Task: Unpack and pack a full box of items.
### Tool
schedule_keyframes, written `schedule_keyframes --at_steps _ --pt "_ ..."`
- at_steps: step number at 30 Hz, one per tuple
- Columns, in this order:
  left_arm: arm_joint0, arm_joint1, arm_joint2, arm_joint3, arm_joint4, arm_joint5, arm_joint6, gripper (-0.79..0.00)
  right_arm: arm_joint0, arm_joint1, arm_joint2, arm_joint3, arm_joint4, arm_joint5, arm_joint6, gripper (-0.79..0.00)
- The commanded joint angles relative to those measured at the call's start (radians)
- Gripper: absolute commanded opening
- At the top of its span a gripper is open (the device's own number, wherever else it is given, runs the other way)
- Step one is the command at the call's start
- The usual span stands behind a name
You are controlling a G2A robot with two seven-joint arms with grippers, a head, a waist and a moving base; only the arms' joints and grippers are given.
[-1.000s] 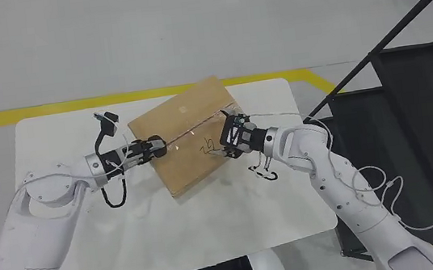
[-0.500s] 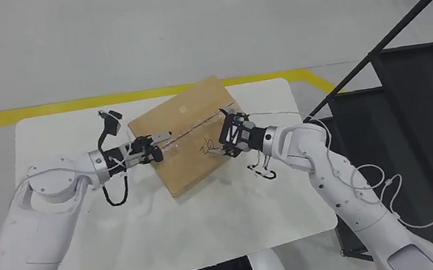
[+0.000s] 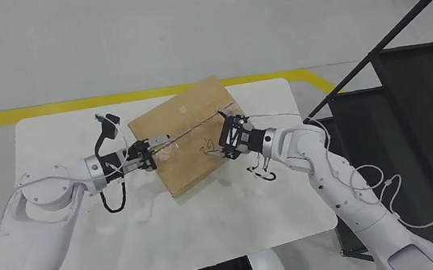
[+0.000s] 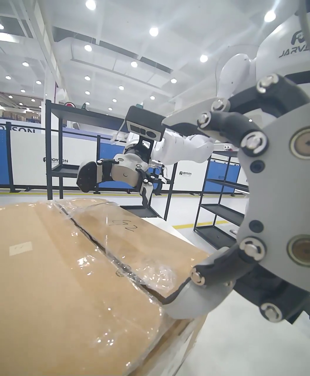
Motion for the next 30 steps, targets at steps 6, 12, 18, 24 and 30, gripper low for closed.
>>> schedule_keyframes --at_steps 6,12,18,24,30 --pt "-0.027 -0.011 0.059 0.044 0.001 -0.007 0.013 0.000 0.004 0.000 -0.005 0.002 0.005 0.012 -0.008 0.000" --pt "-0.067 -0.025 0.099 0.094 -0.022 -0.042 0.040 0.000 0.001 0.002 -0.002 0.000 0.007 0.019 -0.008 0.000" --pt "-0.090 -0.036 0.116 0.104 -0.041 -0.123 0.079 0.000 0.000 0.003 -0.006 0.002 0.014 0.017 -0.006 0.000" --pt "-0.091 -0.041 0.110 0.081 -0.050 -0.216 0.108 0.000 0.006 0.002 -0.027 0.005 0.012 0.003 -0.008 0.000" --pt "-0.066 -0.035 0.069 0.061 -0.053 -0.253 0.116 0.000 0.025 0.001 -0.059 -0.012 -0.034 -0.022 -0.050 0.000"
